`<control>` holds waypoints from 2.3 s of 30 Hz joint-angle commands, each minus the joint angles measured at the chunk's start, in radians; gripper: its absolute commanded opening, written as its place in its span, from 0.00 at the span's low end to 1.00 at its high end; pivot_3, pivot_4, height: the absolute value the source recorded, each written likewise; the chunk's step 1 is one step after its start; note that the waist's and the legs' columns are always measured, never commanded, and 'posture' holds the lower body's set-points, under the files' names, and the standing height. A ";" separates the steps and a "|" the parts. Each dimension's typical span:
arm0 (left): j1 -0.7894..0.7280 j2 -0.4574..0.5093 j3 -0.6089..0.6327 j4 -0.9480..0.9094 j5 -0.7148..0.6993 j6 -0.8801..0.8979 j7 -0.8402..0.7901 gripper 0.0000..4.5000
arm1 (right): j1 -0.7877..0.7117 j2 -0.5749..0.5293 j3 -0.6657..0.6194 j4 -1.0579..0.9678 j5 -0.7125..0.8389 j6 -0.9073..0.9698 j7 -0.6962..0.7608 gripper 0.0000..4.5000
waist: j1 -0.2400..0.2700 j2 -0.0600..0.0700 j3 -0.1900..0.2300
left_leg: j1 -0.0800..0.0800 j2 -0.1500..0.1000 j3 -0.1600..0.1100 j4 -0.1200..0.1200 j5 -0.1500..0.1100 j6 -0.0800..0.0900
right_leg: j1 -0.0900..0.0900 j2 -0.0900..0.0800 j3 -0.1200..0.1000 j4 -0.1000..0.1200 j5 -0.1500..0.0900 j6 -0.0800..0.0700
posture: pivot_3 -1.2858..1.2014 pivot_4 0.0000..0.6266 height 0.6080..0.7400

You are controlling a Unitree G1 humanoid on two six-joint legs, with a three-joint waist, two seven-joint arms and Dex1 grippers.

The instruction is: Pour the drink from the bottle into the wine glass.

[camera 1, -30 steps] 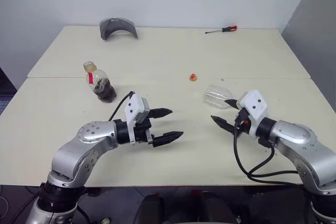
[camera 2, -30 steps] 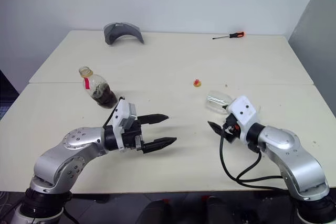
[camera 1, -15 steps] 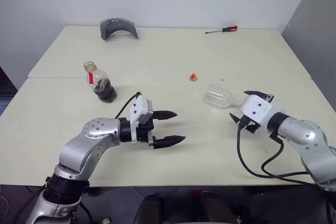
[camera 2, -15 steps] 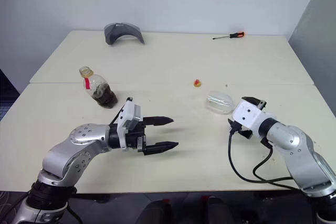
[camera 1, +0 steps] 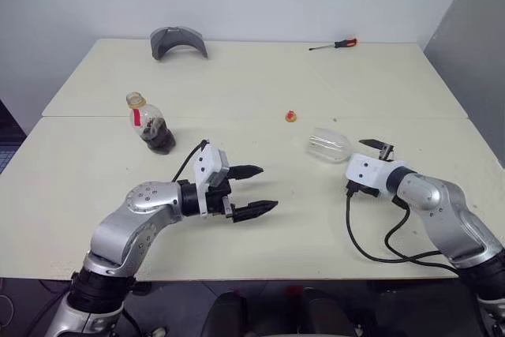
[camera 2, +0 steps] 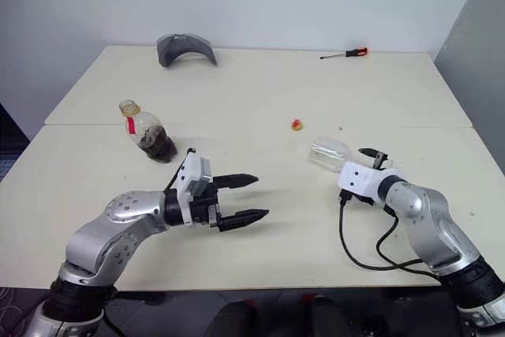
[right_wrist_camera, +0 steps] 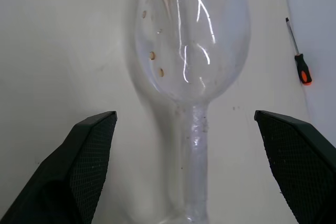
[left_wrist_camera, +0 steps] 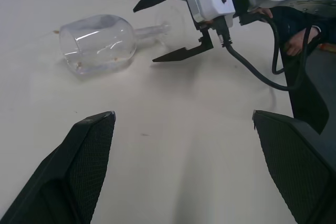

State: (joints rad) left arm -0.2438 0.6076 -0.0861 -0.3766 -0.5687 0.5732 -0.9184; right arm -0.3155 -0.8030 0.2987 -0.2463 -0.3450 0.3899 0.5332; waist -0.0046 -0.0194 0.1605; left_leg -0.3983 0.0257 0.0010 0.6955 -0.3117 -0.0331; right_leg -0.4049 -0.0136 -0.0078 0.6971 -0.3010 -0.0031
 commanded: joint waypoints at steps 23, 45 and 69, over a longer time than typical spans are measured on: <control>-0.032 -0.003 0.022 -0.034 -0.011 -0.002 0.016 1.00 | -0.112 0.081 -0.024 0.225 -0.136 -0.095 -0.001 0.96 | 0.000 0.000 0.000 | 0.000 0.000 0.000 0.000 0.000 0.000 | 0.000 0.000 0.000 0.001 0.000 0.000 | 0.52 0.24 1.00; -0.040 0.000 0.024 -0.032 -0.011 0.008 0.021 1.00 | -0.171 0.095 -0.041 0.263 -0.173 -0.142 -0.016 0.03 | -0.001 0.000 0.000 | 0.000 0.000 0.000 0.000 0.000 0.000 | 0.000 0.000 0.000 0.001 0.000 0.000 | 0.52 0.24 1.00; 0.185 0.012 0.259 -0.308 -0.183 0.235 0.318 1.00 | -0.473 0.904 -0.331 0.561 0.560 -0.065 -0.079 0.03 | -0.028 0.001 0.000 | 0.000 0.001 0.000 -0.001 0.000 -0.001 | -0.001 -0.001 -0.001 0.002 0.000 0.000 | 0.52 0.24 1.00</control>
State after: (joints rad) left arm -0.0699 0.6108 0.1281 -0.6310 -0.7230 0.8033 -0.6198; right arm -0.7474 0.0762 -0.0526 0.3044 0.2027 0.4047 0.4364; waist -0.0324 -0.0184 0.1606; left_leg -0.3978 0.0269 0.0013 0.6945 -0.3113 -0.0338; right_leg -0.4060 -0.0145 -0.0085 0.6995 -0.3008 -0.0035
